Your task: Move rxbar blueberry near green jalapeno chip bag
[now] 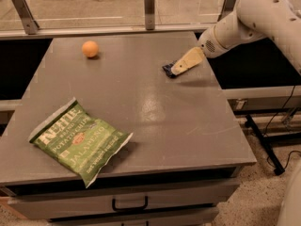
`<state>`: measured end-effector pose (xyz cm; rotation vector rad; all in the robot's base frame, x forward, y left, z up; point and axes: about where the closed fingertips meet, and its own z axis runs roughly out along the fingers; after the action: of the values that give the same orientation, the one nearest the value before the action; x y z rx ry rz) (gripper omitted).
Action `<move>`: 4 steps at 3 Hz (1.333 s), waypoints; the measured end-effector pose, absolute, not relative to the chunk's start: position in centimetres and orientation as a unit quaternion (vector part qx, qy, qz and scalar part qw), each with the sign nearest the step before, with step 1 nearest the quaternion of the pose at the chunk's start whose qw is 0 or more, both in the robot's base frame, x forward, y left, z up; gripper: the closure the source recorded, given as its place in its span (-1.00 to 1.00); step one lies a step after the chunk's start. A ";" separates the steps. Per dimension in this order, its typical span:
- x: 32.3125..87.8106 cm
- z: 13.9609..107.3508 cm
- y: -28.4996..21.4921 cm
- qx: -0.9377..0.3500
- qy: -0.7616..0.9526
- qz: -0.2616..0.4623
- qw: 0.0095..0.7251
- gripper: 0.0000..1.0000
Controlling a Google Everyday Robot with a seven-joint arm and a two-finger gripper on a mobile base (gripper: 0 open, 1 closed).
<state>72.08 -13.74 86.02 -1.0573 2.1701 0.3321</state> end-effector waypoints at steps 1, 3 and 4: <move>72.5 84.4 -12.3 -0.396 0.838 0.146 0.345 -0.65; 71.1 83.8 -10.4 -0.408 0.826 0.159 0.354 0.30; 69.1 88.7 -10.1 -0.450 0.789 0.164 0.385 0.91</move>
Offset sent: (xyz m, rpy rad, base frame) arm -0.0117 0.0384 -0.0317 0.0885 0.0132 0.0198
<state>69.05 -10.06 88.70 -1.1453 2.0101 0.4189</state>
